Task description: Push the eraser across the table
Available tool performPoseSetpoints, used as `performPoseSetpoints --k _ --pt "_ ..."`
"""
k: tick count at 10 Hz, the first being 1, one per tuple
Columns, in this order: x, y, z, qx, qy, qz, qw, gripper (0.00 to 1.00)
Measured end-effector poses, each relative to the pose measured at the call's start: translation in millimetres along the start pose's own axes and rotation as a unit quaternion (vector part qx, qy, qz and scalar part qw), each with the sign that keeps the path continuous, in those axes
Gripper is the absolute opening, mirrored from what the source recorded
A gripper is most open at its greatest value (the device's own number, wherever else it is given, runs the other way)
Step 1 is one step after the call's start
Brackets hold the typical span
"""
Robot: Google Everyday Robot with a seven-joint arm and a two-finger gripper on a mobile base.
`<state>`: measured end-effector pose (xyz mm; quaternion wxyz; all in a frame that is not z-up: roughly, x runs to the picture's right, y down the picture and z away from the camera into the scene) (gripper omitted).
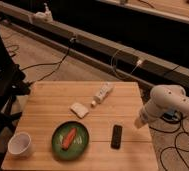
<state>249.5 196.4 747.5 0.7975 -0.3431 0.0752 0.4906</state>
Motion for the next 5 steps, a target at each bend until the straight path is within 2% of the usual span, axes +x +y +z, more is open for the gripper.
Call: performPoseSetpoints --k 2,5 --pt "5 8 15 -0.016 0.007 0.001 0.9998 0.0" --pt "12 18 39 -0.031 0.032 -0.012 0.9989 0.0"
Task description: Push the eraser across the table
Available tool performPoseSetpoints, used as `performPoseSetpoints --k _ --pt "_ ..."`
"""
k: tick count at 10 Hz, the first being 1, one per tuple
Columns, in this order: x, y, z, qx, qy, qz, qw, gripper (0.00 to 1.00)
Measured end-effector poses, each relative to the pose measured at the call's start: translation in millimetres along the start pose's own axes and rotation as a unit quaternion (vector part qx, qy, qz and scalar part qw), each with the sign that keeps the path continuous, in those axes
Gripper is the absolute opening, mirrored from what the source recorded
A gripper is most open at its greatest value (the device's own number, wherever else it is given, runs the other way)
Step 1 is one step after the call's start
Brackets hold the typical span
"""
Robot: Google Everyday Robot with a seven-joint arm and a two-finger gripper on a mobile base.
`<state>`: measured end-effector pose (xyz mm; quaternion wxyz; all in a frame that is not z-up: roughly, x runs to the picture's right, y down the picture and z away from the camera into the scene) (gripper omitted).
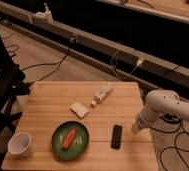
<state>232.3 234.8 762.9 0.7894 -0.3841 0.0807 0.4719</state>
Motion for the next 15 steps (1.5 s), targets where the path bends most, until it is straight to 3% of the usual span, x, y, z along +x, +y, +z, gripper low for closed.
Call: performPoseSetpoints --k 7,9,13,15 --pt "6 9 47 -0.026 0.047 -0.009 0.9985 0.0" --pt "5 25 59 -0.048 0.055 -0.017 0.9972 0.0" --pt "-18 72 67 -0.094 0.051 -0.078 0.9912 0.0" --pt "-30 82 70 -0.104 0.046 -0.096 0.9888 0.0"
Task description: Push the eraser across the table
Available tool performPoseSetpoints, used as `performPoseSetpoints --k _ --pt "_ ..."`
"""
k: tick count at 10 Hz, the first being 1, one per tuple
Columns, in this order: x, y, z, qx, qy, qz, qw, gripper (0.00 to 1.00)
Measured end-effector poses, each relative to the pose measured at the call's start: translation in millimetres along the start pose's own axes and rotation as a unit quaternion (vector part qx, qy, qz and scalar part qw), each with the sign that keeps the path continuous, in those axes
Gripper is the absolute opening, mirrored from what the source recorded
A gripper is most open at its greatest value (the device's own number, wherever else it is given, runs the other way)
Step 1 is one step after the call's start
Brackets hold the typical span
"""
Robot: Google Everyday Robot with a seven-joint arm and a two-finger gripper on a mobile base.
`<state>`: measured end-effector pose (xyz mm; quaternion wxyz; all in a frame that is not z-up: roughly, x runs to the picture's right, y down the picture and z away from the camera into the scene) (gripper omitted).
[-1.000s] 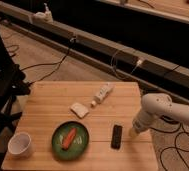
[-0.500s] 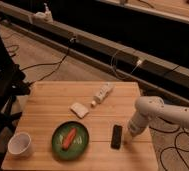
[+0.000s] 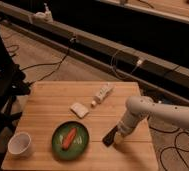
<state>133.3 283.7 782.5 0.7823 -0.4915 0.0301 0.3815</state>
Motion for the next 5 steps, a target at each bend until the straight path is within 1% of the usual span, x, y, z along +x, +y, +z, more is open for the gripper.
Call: performPoseSetpoints --k 2,5 --pt "-13 1 3 0.0 -0.004 -0.016 0.9999 0.0" --pt "-35 -8 5 0.012 -0.011 -0.031 0.9994 0.0"
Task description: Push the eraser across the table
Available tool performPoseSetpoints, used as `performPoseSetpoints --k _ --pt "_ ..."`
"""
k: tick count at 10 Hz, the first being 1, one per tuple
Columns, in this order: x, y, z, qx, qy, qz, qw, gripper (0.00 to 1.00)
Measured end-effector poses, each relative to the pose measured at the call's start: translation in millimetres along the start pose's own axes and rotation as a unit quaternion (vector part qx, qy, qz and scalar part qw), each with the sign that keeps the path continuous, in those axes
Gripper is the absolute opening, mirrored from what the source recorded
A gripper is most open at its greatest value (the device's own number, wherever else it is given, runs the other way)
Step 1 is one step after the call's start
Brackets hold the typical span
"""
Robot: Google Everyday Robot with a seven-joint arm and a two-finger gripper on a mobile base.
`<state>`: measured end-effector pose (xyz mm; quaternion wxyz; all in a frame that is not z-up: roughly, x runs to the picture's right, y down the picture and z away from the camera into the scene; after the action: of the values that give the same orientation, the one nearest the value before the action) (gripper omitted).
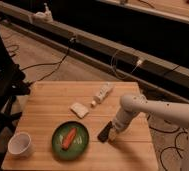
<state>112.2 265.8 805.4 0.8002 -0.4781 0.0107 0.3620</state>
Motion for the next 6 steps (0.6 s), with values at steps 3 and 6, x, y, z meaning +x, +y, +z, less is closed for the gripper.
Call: performPoseSetpoints --k 3,6 --pt "-29 1 -1 0.008 -0.009 -0.028 0.9995 0.0" --pt "-59 21 4 -0.003 -0.018 -0.066 0.9976 0.0"
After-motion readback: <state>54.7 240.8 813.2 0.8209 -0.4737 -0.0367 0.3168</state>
